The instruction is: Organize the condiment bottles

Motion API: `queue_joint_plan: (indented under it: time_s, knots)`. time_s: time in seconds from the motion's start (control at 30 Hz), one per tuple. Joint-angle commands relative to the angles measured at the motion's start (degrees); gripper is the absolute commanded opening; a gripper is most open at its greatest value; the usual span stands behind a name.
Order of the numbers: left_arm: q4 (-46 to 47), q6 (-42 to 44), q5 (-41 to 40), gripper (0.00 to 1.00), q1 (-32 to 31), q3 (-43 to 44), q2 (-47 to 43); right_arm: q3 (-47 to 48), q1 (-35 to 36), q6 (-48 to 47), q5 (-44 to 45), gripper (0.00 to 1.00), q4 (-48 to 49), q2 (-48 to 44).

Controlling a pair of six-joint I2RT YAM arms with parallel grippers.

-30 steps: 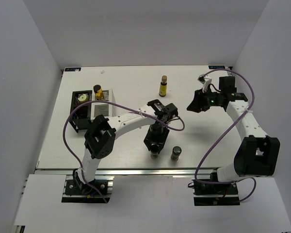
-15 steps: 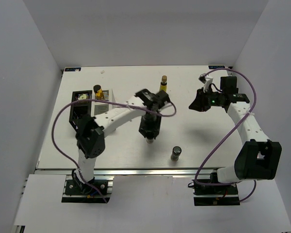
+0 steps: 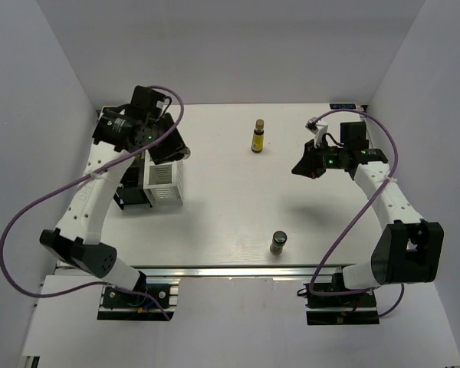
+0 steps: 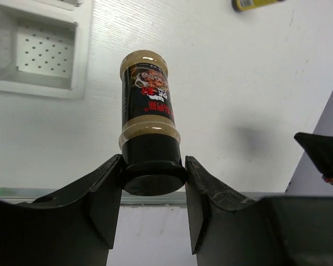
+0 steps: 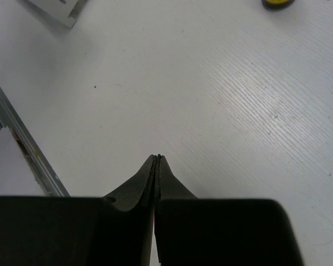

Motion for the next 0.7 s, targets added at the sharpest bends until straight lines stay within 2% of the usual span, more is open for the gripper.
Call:
queue_joint_plan:
  time_s: [0.0,0.1,0.13,0.3,0.5,0.67]
  knots:
    - [-3.80,-3.11,-1.40,0.00,4.45,-3.80,-4.76,-0.63,0.96,1.51,-1.25,0.00,2.66,-0.42]
    - [-0.82,-2.94,0.69,0.00,10.09,-7.24,-8.10,-0.19,1.75,1.86,-1.77,0.00,2.67,0.54]
    - [0.93,-2.42,1.57,0.00,14.19,-8.21,-8.72,-0.10,1.84,1.77,-1.86,0.00,2.58,0.72]
    - [4.54,-0.13,5.97,0.00,26.42,-12.00,-10.05,1.74,2.19,1.25,-2.04,0.00,2.58,2.13]
    - [10.95,0.75,9.04,0.00,34.09,-18.31,-9.70,2.45,2.28,1.95,-1.95,0.00,3.45,3.18]
    - [13.34,0.75,10.55,0.00,35.50,-21.93,-8.20,1.74,2.19,2.65,-1.69,0.00,3.98,3.01]
